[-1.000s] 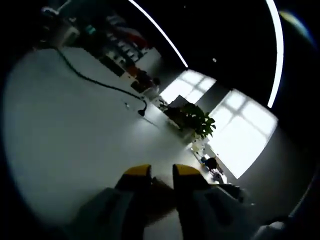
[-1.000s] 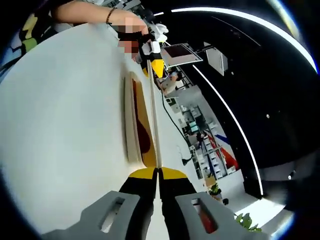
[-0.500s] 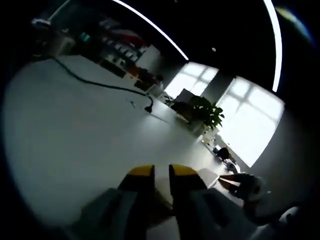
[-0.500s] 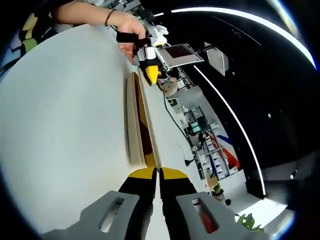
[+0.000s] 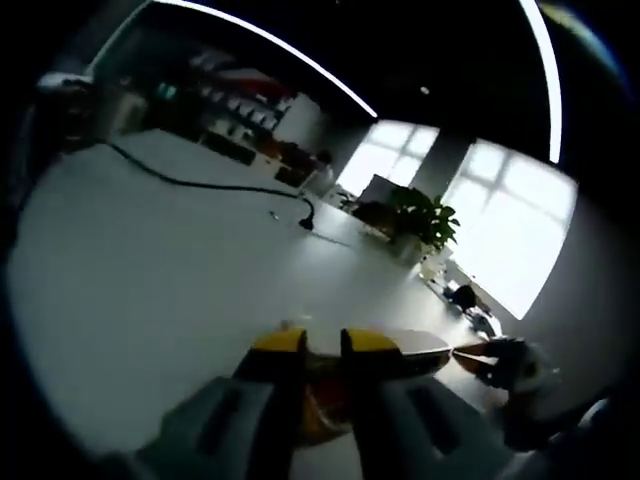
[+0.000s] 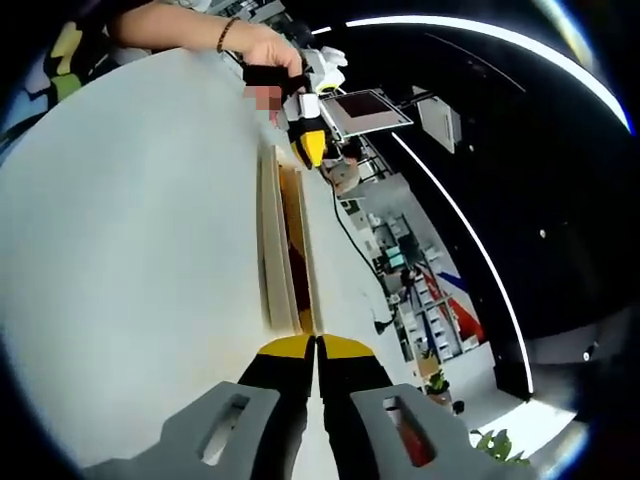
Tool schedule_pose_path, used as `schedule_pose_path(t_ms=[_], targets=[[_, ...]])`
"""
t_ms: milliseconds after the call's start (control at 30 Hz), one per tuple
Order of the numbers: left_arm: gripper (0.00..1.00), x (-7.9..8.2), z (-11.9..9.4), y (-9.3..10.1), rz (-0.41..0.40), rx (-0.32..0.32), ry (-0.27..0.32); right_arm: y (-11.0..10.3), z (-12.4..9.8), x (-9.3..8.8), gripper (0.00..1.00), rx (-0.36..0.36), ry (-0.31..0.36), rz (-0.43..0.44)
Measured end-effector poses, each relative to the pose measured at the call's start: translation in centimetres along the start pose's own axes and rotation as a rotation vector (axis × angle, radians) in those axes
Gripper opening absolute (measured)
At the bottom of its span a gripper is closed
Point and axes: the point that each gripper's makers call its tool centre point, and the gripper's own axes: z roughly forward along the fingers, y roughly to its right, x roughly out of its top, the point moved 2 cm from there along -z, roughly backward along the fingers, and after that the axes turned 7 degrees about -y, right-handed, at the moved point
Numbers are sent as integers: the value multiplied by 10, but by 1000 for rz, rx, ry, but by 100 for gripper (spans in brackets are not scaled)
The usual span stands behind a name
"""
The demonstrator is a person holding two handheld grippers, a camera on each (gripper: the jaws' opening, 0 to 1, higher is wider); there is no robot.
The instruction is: Arrange the utensils inside the cutlery case until each visible utensil rests in its matching compartment.
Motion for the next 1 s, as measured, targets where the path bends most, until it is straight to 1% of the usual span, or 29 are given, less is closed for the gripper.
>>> schedule_pose_path(t_ms=[133,167,233,267,333,367,433,467,533,567,600,633,667,700,733,767,800,833,867,933,967,1000], targets=[[14,-2,1,0,4,22,-14,-3,0,-1,0,10,-3,-16],[14,-1,0,2,25,22,-18,-3,0,-1,0,6,-4,-24],[17,0,-2,7,34,5,-18,-3,0,-1,0,8,-5,-27],[22,2,-3,11,11,-19,-8,-3,0,-1,0,9,-4,-29],[32,6,-6,13,-64,-61,2,-3,-1,-2,0,12,-10,-40],[37,9,-8,12,-91,-85,16,-3,-1,-2,0,10,-12,-43],[44,14,-8,10,-187,-115,32,-3,-1,-3,0,11,-12,-41],[51,16,-6,10,-241,-142,19,-3,-1,-3,0,5,-10,-40],[62,18,-1,14,-351,-222,-32,-4,-1,-3,0,-3,-6,-44],[65,19,2,14,-395,-244,-49,-4,-1,-3,0,-4,-5,-44],[65,18,5,10,-426,-238,-68,-4,-2,-3,0,-5,-4,-44],[64,14,9,3,-436,-202,-88,-4,-1,-3,0,-5,-3,-44],[59,13,12,-2,-415,-181,-90,-3,-1,-3,0,-6,-3,-45],[55,9,15,-6,-398,-155,-110,-3,-1,-3,0,-7,-3,-45],[50,5,17,-9,-405,-153,-126,-3,-1,-4,0,-7,-3,-45],[42,3,20,-7,-423,-169,-133,-3,-1,-4,0,-7,-2,-44],[36,1,20,-3,-456,-208,-142,-3,-1,-4,0,-7,-2,-43],[33,0,22,4,-491,-262,-139,-3,-1,-4,0,-7,-2,-42],[31,-1,23,4,-501,-262,-133,-3,-1,-5,0,-8,-12,-39],[28,-7,24,3,-481,-235,-150,-2,0,-8,0,-11,-26,-36],[23,-11,26,-1,-446,-203,-160,-2,0,-8,0,-12,-27,-37],[19,-12,27,-3,-427,-189,-158,-2,0,-9,0,-14,-26,-40]])
